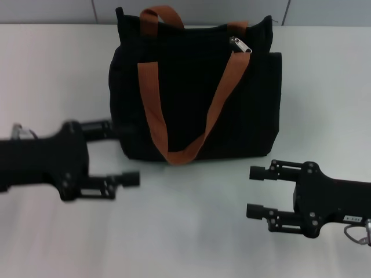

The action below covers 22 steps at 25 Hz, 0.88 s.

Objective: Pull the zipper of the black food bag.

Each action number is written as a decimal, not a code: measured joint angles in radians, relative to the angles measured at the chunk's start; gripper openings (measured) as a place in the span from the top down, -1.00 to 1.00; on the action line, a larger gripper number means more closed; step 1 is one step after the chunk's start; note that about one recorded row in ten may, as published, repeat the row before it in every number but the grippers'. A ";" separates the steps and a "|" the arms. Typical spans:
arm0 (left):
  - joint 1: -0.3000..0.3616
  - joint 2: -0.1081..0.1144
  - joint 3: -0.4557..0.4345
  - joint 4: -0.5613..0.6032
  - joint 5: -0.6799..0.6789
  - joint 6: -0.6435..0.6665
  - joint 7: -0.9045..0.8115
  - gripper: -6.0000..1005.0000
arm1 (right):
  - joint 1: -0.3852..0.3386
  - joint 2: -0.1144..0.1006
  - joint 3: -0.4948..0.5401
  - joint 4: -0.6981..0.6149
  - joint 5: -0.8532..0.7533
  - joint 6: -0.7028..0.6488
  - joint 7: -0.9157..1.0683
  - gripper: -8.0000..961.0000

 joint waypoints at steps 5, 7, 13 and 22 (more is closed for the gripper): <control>0.014 -0.016 0.000 -0.093 0.091 -0.044 0.110 -0.56 | 0.008 0.000 -0.001 0.000 -0.053 0.008 -0.012 -0.47; 0.011 -0.016 0.000 -0.124 0.129 -0.056 0.138 -0.56 | 0.011 0.001 0.002 0.002 -0.061 0.013 -0.017 -0.48; 0.015 -0.023 -0.004 -0.149 0.151 -0.081 0.172 -0.56 | 0.012 0.006 -0.004 0.004 -0.067 0.040 -0.018 -0.48; 0.017 -0.030 -0.002 -0.150 0.152 -0.091 0.164 -0.56 | 0.015 0.013 -0.003 0.004 -0.071 0.040 -0.021 -0.49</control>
